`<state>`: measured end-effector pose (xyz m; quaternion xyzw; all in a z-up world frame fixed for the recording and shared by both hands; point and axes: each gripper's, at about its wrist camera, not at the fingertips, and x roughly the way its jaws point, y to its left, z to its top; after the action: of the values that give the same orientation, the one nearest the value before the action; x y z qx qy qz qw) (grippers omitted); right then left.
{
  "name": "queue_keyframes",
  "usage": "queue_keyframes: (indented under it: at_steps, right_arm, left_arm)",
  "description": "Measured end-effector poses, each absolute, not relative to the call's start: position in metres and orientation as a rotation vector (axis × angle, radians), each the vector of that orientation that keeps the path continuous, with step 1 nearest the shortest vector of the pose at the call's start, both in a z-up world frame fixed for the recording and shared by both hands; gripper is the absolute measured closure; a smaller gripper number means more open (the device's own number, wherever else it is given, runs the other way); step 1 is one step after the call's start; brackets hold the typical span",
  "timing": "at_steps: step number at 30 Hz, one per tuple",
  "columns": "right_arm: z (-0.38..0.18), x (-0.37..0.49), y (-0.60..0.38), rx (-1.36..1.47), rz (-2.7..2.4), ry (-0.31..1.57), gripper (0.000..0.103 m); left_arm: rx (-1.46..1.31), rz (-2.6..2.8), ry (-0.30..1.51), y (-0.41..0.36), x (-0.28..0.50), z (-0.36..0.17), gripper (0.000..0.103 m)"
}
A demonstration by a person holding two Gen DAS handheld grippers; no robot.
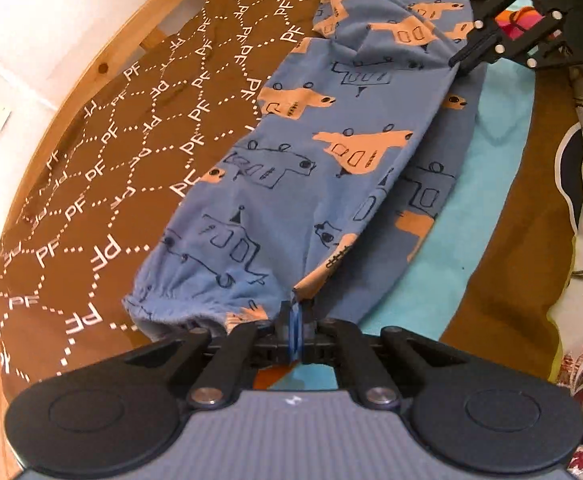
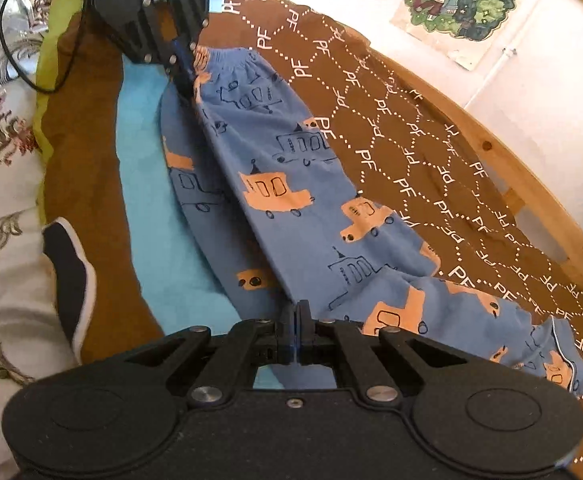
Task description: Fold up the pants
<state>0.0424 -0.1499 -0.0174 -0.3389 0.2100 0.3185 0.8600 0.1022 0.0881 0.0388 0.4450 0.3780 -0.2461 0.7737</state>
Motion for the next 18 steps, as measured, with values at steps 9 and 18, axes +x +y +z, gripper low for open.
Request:
queue_keyframes:
  at_steps: [9,18]
  right_arm:
    - [-0.020,0.033,-0.147,-0.705,0.670,0.468,0.103]
    - [-0.022,0.038,-0.154,-0.687,0.692,0.508,0.073]
  left_arm:
    - [0.912,-0.529,0.856,0.093,0.113,0.030,0.102]
    - [0.716,-0.512,0.909,0.099,0.122,0.036,0.058]
